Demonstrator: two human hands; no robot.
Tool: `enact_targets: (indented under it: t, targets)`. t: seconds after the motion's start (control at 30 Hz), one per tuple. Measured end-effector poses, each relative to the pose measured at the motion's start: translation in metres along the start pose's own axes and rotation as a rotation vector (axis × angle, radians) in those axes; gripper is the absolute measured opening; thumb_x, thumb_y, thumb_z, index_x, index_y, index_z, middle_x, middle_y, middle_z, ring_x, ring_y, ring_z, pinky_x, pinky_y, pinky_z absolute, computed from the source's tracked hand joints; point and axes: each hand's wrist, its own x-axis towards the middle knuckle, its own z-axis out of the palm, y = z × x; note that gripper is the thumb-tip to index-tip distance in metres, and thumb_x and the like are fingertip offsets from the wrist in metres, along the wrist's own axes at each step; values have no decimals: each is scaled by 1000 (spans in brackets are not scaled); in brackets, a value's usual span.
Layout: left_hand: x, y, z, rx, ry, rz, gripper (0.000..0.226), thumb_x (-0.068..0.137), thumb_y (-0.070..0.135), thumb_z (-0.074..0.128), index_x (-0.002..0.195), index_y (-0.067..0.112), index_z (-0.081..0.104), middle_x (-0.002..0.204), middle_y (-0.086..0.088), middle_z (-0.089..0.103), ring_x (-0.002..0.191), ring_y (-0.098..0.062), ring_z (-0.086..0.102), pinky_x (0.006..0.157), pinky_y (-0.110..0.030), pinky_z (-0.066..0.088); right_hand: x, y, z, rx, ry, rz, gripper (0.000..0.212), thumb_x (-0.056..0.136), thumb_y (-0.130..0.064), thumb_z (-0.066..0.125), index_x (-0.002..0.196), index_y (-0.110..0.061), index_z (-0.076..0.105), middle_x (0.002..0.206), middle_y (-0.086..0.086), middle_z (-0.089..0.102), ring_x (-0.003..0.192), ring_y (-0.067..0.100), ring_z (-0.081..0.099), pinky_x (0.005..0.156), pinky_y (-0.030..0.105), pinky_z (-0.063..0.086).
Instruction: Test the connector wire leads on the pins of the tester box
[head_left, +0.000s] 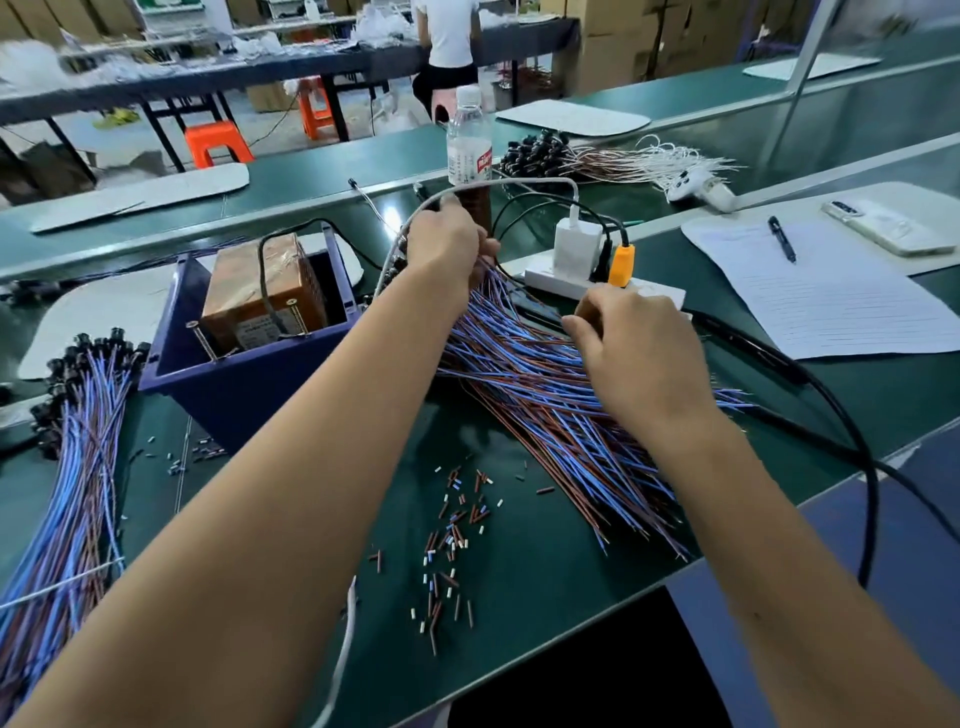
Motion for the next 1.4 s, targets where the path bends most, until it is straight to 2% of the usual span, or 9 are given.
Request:
enact_targets:
  t: [0.1, 0.17, 0.4, 0.53, 0.67, 0.77, 0.97, 1.27, 1.4]
  targets:
    - [7, -13, -9, 486, 141, 275, 49, 109, 43, 40, 91, 4, 64, 83, -8, 71, 71, -24, 64, 71, -35, 55, 1, -4, 16, -93, -33, -6, 26, 102, -41, 63, 98, -17, 71, 95, 9, 71, 91, 32, 65, 77, 39, 51]
    - [4, -22, -15, 650, 224, 375, 46, 105, 40, 52, 70, 9, 54, 67, -2, 59, 59, -18, 54, 54, -30, 41, 0, -5, 27, -121, -28, -30, 24, 100, -41, 65, 100, -18, 73, 100, 9, 68, 101, 30, 60, 86, 39, 51]
    - [-19, -54, -28, 766, 273, 489, 49, 96, 54, 65, 78, 9, 55, 68, -5, 56, 63, -24, 57, 57, -30, 35, -2, -1, 39, -29, 75, -23, 24, 92, -36, 77, 106, -17, 74, 107, 4, 62, 114, 26, 50, 99, 42, 45]
    - [-28, -55, -37, 985, 145, 412, 63, 99, 66, 49, 74, 9, 55, 82, -10, 63, 85, -35, 62, 70, -35, 40, 2, -12, 39, -28, -16, -103, 58, 96, -61, 57, 133, -17, 61, 130, 5, 62, 128, 27, 50, 105, 46, 43]
    - [-35, -60, -47, 1283, 98, 362, 75, 100, 68, 40, 118, 0, 64, 108, -18, 70, 99, -39, 68, 72, -35, 46, 4, -26, 47, -161, -358, -70, 107, 74, -92, 43, 151, -19, 39, 150, 8, 51, 137, 31, 49, 110, 49, 42]
    - [-41, -68, -46, 1184, 49, 274, 85, 100, 65, 45, 146, -5, 34, 132, -25, 60, 112, -42, 66, 87, -39, 54, 4, -25, 57, -332, -413, -91, 108, 74, -86, 62, 154, -21, 28, 151, 9, 48, 138, 33, 48, 109, 51, 39]
    - [-43, -68, -16, 944, 56, 163, 95, 100, 57, 51, 149, -15, 14, 147, -40, 34, 138, -46, 39, 110, -45, 38, -2, -27, 66, -373, -315, -81, 80, 93, -67, 56, 153, -21, 30, 140, 11, 55, 131, 34, 51, 102, 50, 40]
    - [-25, -64, -2, 1024, 46, 258, 77, 94, 57, 56, 135, -5, 36, 129, -16, 37, 127, -36, 34, 108, -46, 42, -4, -37, 76, -420, -275, -21, 64, 100, -54, 46, 150, -15, 36, 130, 12, 52, 118, 34, 52, 96, 48, 39]
    - [-25, -57, -17, 884, -38, 171, 82, 90, 63, 62, 137, 0, 37, 135, -20, 39, 129, -35, 46, 99, -39, 46, 2, -41, 73, -373, -317, 42, 85, 95, -60, 55, 157, -10, 24, 143, 14, 49, 134, 36, 47, 107, 53, 37]
